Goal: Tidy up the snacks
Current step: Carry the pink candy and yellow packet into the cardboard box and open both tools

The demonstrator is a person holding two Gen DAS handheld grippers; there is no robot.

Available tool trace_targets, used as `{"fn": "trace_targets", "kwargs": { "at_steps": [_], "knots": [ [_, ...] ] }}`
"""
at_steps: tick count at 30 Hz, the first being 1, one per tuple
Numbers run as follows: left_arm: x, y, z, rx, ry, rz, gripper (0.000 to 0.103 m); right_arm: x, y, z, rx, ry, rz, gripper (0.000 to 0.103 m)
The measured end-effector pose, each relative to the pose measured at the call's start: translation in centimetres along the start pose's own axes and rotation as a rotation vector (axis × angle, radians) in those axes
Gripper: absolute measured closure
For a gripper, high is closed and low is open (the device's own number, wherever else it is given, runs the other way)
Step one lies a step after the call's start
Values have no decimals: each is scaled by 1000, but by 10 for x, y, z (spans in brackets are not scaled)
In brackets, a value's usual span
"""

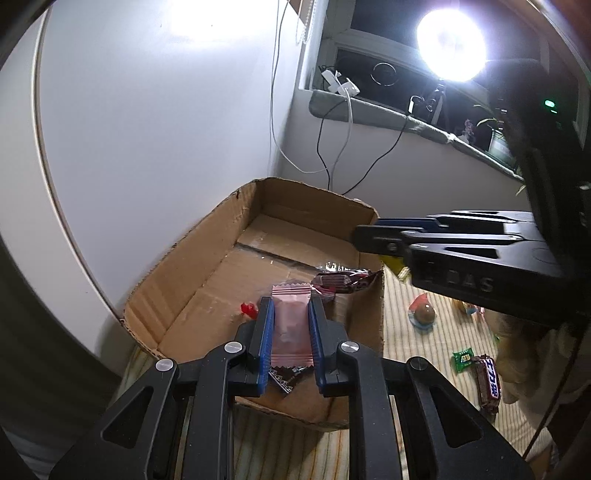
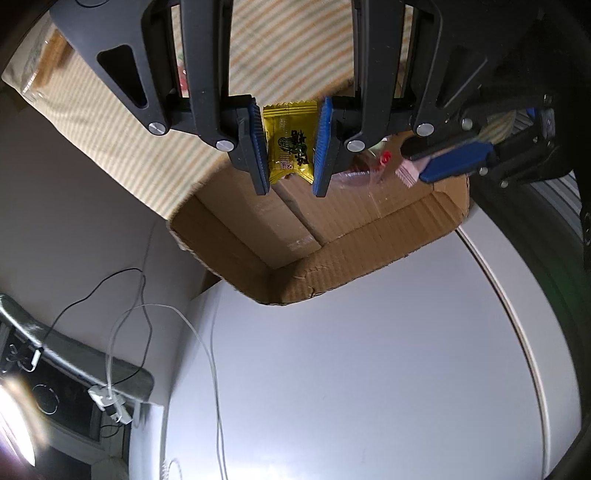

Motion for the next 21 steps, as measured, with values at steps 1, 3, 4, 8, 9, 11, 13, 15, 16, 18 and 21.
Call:
{"fn": "trace_targets", "kwargs": {
  "at_steps": [1, 3, 4, 8, 9, 11, 13, 15, 16, 18, 21],
  "knots": [
    [1, 0, 0, 0, 1, -1, 86, 3, 1, 1, 2, 4, 2, 78],
    [2, 1, 0, -2, 2, -1, 86, 10, 2, 2, 4, 12, 8, 78],
    [2, 2, 0, -3, 4, -1, 86, 12, 2, 3, 5, 15, 11, 78],
    [4, 4, 0, -12, 5, -1, 85, 20, 5, 5, 7, 23, 26, 78],
    [4, 4, 0, -12, 5, -1, 85, 20, 6, 6, 6, 19, 26, 77],
    [5, 5, -1, -14, 6, 2, 85, 20, 7, 7, 4, 15, 24, 72],
    [5, 6, -1, -17, 7, 8, 84, 19, 7, 8, 4, 10, 25, 57],
    [5, 7, -1, -19, 6, 10, 84, 16, 7, 8, 2, -2, 22, 47],
    [4, 8, -2, -21, 5, 13, 84, 14, 6, 8, 2, -8, 19, 46],
    [4, 9, -1, -27, 4, 15, 83, 10, 4, 8, 4, -12, 14, 46],
    [2, 9, -1, -31, -1, 16, 83, 1, -1, 6, 10, -23, 4, 43]
  ]
}}
Point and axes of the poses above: each gripper's, at about its wrist camera, not at the fingertips, and x roughly the way its jaws point, y to its left, z to its top, the point moved 4 cm from there along x, roughly the way its jaws point, and after that the axes turned 2 degrees about y, right-handed, at the moved point
